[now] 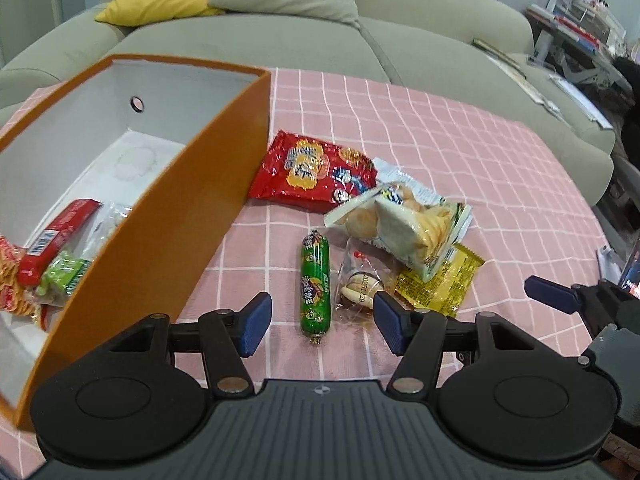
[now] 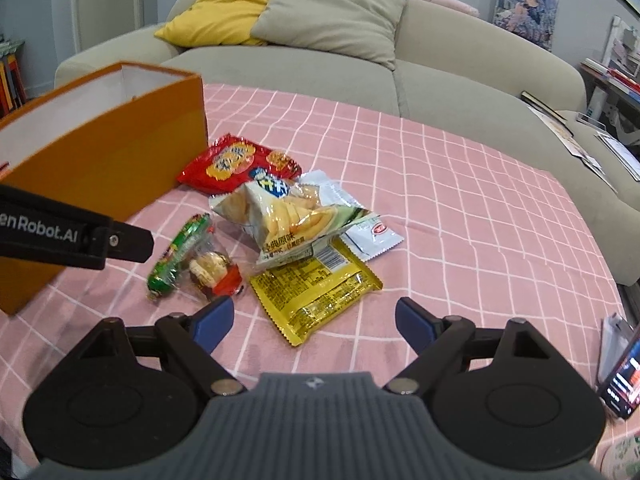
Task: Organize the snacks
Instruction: 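Move both grippers back toward the remaining snacks on the table, then grasp the wrapped round bun with the left gripper while the right grasps the yellow packet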
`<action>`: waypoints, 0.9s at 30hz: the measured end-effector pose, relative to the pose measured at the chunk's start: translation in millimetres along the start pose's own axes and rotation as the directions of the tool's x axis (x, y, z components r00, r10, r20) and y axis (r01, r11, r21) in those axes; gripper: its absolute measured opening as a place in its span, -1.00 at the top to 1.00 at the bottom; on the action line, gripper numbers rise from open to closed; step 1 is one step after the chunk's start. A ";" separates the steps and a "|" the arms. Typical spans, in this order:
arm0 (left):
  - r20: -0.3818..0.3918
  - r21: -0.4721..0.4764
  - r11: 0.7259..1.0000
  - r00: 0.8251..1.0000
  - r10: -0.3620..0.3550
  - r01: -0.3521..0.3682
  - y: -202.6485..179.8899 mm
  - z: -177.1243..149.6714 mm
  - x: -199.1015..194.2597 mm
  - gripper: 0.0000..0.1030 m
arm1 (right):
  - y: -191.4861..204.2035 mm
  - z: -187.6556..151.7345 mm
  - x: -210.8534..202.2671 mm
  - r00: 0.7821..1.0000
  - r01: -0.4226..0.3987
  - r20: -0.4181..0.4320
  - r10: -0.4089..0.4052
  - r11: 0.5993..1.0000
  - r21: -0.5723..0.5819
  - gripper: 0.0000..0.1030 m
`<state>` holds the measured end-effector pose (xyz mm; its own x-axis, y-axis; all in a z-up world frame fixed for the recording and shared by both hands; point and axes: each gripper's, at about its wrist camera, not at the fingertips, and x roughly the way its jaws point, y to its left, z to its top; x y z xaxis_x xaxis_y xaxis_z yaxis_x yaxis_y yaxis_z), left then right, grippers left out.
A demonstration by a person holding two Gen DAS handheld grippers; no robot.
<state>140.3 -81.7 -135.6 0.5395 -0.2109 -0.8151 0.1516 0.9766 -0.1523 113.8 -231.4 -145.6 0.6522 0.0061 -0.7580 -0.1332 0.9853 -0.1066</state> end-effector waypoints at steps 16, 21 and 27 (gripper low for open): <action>-0.069 0.135 0.988 0.996 -0.059 0.068 -34.7 11.7 41.9 -0.11 | -18.3 8.5 58.2 0.990 -0.142 -0.034 0.138 0.960 -0.242 -0.73; -0.097 0.165 0.985 0.995 -0.031 0.046 -40.0 13.3 52.9 -0.03 | -22.2 11.3 74.2 0.980 -0.200 -0.063 0.190 0.947 -0.251 -0.78; -0.132 0.162 0.985 0.991 -0.035 0.056 -43.1 14.7 65.0 -0.01 | -28.0 8.8 72.7 0.971 -0.236 -0.077 0.226 0.957 -0.167 -0.58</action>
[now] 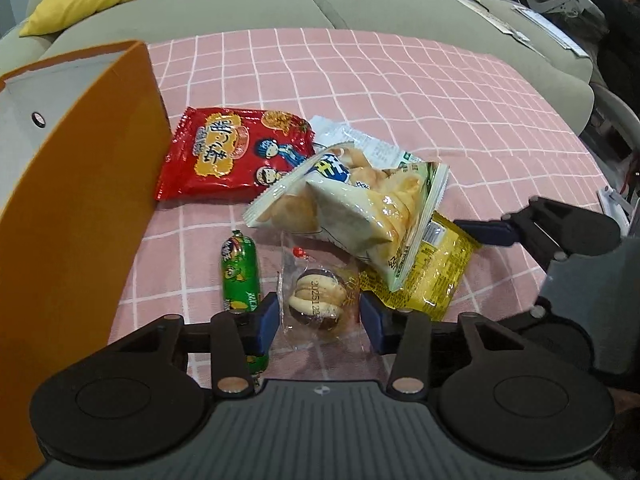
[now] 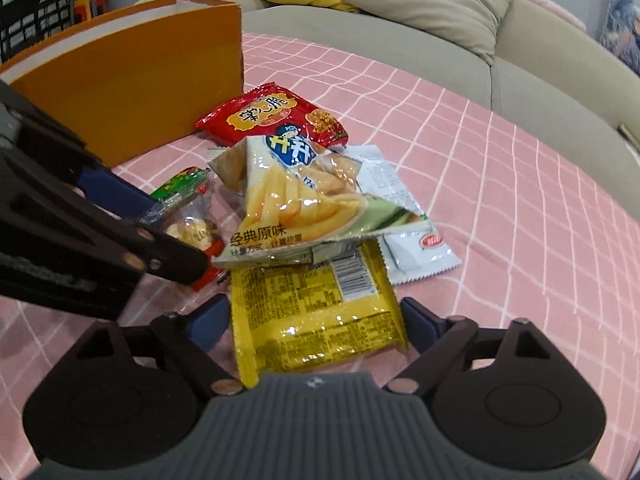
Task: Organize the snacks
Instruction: 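Grasp the wrapped round bun with the left gripper while the right grasps the yellow packet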
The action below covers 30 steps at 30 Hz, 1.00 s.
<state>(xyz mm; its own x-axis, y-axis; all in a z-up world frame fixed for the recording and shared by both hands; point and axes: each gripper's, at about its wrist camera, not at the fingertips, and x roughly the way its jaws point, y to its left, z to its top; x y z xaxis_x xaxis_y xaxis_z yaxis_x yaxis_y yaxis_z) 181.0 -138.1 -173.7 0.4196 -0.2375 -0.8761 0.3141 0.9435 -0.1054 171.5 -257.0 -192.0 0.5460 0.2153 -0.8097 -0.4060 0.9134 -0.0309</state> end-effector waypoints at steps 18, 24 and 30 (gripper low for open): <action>-0.032 -0.006 1.000 0.999 -0.007 0.007 -5.4 -5.4 4.1 0.17 | 28.5 -26.3 -33.8 0.995 0.095 -0.044 -0.091 0.990 0.103 -0.14; -0.003 -0.044 0.999 1.000 -0.021 0.021 -1.1 -16.8 -16.7 0.17 | 37.0 -30.8 -48.2 0.996 0.087 -0.045 -0.082 0.988 0.126 -0.13; 0.029 -0.065 0.998 0.999 -0.024 0.026 3.9 -23.7 -42.4 0.17 | 40.8 -32.2 -67.8 0.997 0.070 -0.027 -0.066 0.978 0.198 -0.13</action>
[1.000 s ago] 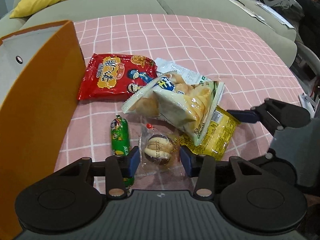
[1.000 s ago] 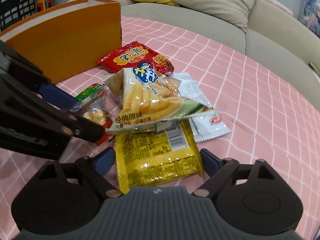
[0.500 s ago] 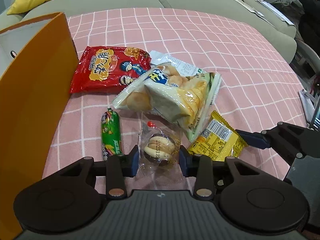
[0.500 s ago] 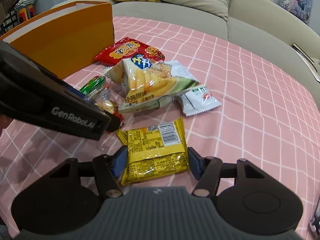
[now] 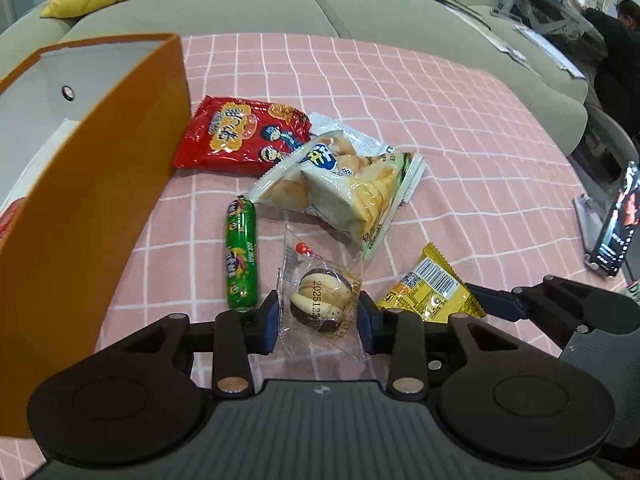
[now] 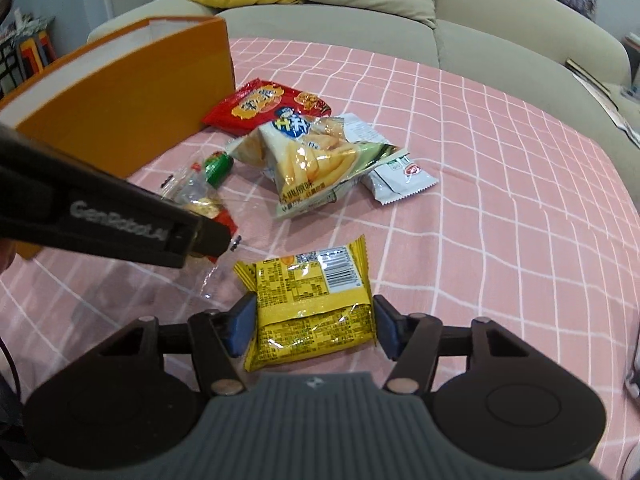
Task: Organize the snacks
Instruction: 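Grasp the wrapped round bun with the left gripper while the right grasps the yellow packet, then carry the bun and yellow packet over the orange box with both grippers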
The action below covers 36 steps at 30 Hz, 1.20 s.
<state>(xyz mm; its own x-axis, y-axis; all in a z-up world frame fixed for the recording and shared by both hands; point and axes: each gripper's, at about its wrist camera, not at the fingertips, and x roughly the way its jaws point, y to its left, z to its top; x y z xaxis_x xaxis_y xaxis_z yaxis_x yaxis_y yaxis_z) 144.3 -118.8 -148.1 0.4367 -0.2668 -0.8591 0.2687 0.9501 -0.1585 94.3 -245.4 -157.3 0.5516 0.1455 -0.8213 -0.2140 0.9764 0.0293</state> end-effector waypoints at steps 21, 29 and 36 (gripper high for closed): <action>0.134 -0.073 0.997 0.991 0.025 -0.015 28.1 -21.9 -106.5 0.17 | 45.6 8.6 -83.5 0.983 -0.098 0.155 0.096 0.995 0.000 -0.13; 0.185 -0.123 0.992 0.981 0.050 -0.027 51.0 -20.1 -139.2 0.17 | 70.2 32.6 -108.7 0.966 -0.135 0.214 0.142 0.990 -0.049 -0.13; 0.243 -0.156 0.986 0.966 0.089 -0.051 81.9 -11.7 -164.3 0.17 | 93.9 62.5 -115.1 0.953 -0.152 0.246 0.178 0.981 -0.122 -0.13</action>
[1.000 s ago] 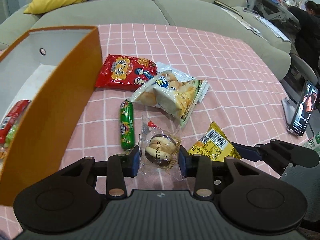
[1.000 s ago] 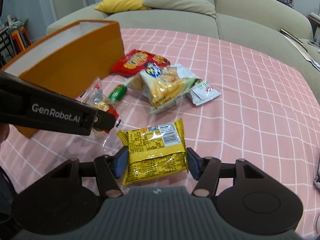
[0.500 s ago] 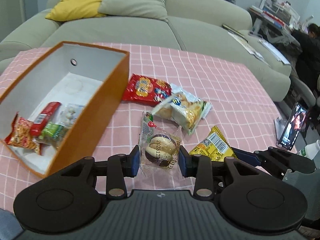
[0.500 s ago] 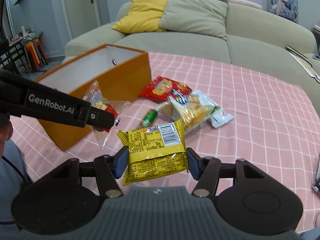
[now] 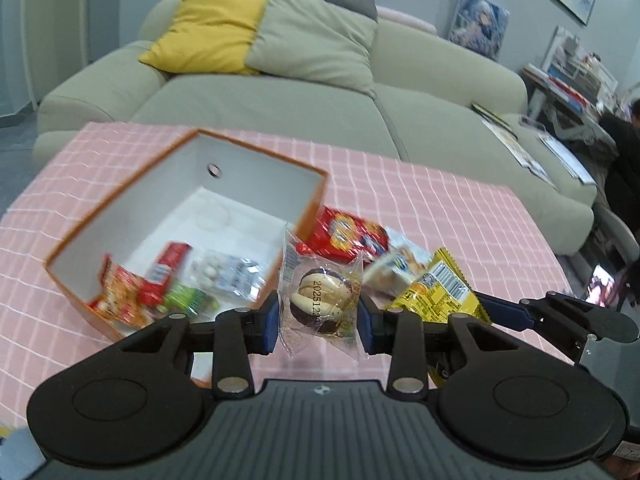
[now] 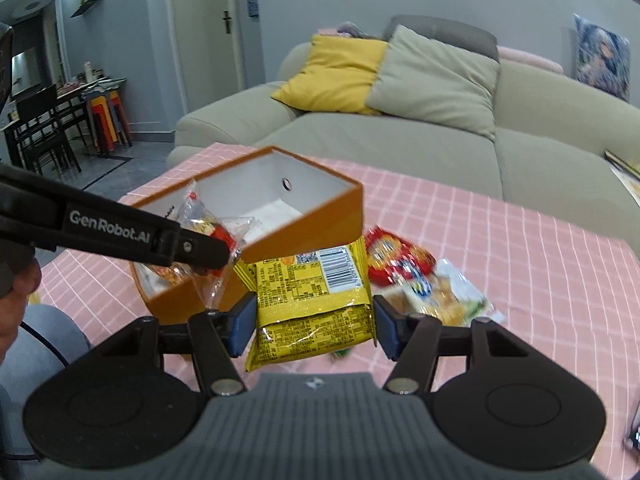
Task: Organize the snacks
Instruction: 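Carry the bun and yellow packet over the orange box with both grippers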
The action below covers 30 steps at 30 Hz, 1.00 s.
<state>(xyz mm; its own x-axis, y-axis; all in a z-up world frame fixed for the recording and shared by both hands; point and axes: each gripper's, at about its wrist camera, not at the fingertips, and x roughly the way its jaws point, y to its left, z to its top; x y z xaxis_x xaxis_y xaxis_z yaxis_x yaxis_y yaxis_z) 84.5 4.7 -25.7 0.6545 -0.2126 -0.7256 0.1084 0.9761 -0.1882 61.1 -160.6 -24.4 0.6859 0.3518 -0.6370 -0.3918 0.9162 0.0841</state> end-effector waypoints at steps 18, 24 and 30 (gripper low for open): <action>-0.046 0.000 0.992 0.991 0.128 -0.128 82.5 43.0 7.3 0.17 | 66.3 80.1 82.2 0.989 -0.150 -0.029 0.148 0.954 -0.258 -0.13; -0.121 0.039 0.988 0.981 0.152 -0.148 94.2 45.2 29.7 0.17 | 77.8 87.5 124.3 0.985 -0.159 -0.114 0.127 0.928 -0.338 -0.13; -0.265 0.080 0.987 0.952 0.153 -0.137 100.6 36.4 63.0 0.17 | 80.0 89.8 163.5 0.969 -0.185 -0.227 0.094 0.888 -0.420 -0.13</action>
<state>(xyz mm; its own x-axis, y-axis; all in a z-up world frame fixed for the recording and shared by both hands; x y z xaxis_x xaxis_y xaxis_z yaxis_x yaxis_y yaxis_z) 163.8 91.1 -66.2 0.4411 -0.0645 -0.8951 0.0772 0.9964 -0.0337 197.0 -12.6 -52.9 0.4886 0.3837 -0.7836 -0.7327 0.6681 -0.1297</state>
